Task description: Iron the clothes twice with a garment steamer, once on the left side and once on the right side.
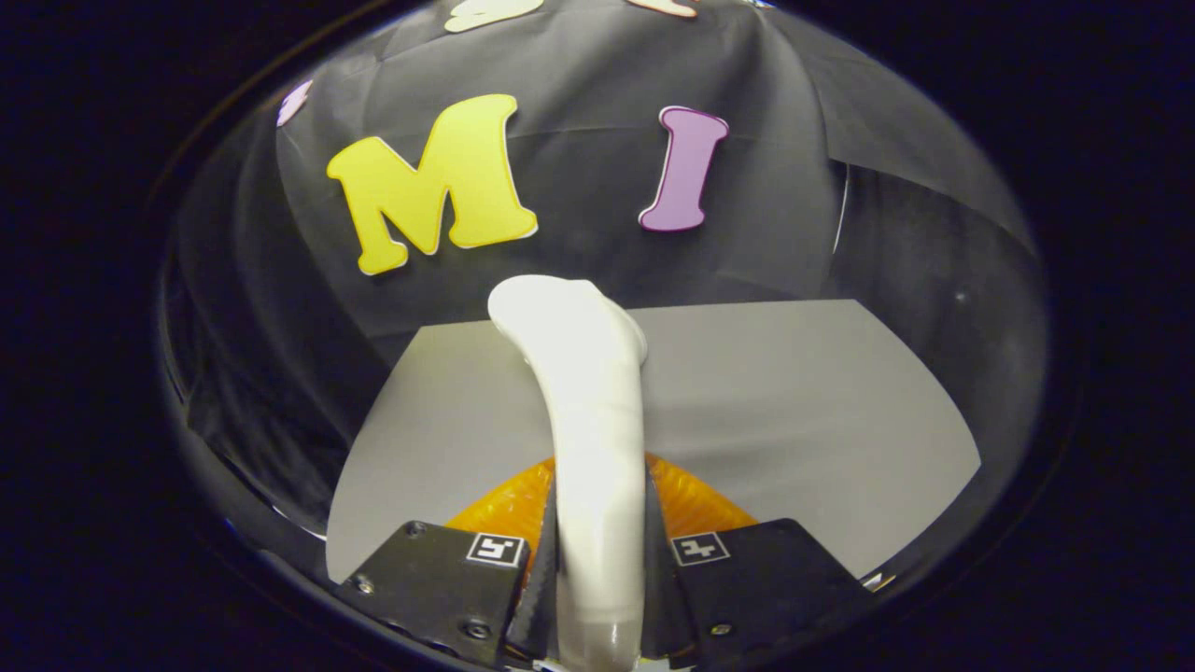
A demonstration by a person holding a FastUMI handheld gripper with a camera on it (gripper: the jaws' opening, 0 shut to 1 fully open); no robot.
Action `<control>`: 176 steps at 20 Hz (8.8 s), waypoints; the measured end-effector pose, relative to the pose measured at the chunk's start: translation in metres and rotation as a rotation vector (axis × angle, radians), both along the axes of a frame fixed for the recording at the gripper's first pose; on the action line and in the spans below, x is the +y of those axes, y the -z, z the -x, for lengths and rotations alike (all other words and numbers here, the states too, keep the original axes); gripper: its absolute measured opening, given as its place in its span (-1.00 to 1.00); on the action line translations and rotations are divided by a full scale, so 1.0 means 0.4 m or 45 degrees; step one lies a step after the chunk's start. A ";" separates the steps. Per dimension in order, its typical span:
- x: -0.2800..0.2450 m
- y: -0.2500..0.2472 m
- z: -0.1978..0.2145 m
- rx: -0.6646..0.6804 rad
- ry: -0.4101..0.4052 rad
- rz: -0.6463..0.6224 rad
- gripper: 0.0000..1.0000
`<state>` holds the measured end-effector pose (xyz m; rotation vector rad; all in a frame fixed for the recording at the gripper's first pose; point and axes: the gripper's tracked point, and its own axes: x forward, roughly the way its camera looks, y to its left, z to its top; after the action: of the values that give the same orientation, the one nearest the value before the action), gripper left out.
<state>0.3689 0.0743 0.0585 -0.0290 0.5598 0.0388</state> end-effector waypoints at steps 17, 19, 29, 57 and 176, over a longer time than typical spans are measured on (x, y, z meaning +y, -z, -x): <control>0.174 -0.207 0.416 -0.362 -0.031 -0.132 -0.23; 0.195 -0.232 0.470 -0.401 -0.041 -0.153 -0.23; 0.346 -0.456 0.642 -0.757 -0.069 -0.233 -0.24; 0.746 -0.723 0.433 -1.160 -0.295 -0.186 -0.24; 1.077 -0.011 0.604 -0.767 -0.444 0.219 -0.24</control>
<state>0.1271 0.5052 0.0630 -0.2962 -0.0507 0.3111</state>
